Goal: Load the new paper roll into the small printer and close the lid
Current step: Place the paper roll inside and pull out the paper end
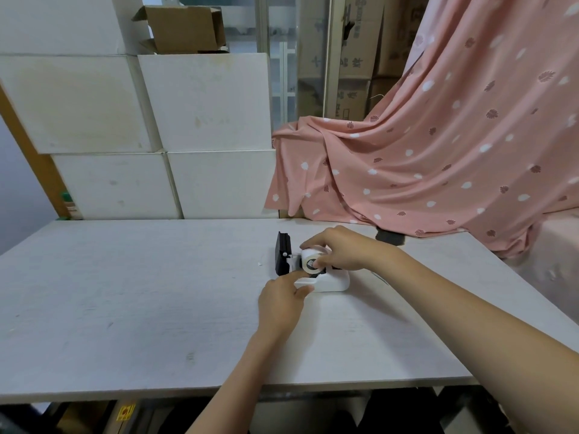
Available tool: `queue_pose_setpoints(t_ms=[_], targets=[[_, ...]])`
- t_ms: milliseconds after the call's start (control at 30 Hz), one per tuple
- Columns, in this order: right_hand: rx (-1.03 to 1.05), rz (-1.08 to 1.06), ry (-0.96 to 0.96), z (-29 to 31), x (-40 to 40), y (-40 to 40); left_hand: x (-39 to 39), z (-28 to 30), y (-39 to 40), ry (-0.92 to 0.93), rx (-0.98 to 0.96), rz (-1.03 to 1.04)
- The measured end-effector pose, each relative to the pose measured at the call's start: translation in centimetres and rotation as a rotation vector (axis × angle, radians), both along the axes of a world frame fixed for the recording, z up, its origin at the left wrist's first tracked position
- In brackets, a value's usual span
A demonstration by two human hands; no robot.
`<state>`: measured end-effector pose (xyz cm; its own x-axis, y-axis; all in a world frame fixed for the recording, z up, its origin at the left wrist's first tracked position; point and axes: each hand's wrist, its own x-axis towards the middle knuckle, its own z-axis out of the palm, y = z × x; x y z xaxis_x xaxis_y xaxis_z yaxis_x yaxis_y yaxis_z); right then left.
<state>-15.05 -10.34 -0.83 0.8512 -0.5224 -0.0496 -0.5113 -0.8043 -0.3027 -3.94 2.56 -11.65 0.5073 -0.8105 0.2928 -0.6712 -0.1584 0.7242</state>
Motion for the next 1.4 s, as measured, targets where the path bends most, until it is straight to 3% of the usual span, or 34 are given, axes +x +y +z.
queue_pose_setpoints(t_ms=[233,933,1233,1300,1400], targets=[[-0.074,0.006,0.124,0.1,1.2,0.6,0.2,-0.1,0.2,0.077,-0.027,-0.009],[-0.156,0.072,0.284,0.4,2.3,1.4,-0.7,-0.3,0.6,-0.322,0.025,0.047],[-0.157,0.030,0.297,0.5,1.3,1.4,-1.1,-0.1,1.1,-0.374,0.030,0.041],[-0.099,0.010,0.256,0.7,0.6,1.4,-1.3,0.2,1.3,-0.363,0.005,0.038],[0.066,-0.057,0.149,1.1,-0.8,0.6,-1.5,0.9,2.9,-0.108,-0.165,0.083]])
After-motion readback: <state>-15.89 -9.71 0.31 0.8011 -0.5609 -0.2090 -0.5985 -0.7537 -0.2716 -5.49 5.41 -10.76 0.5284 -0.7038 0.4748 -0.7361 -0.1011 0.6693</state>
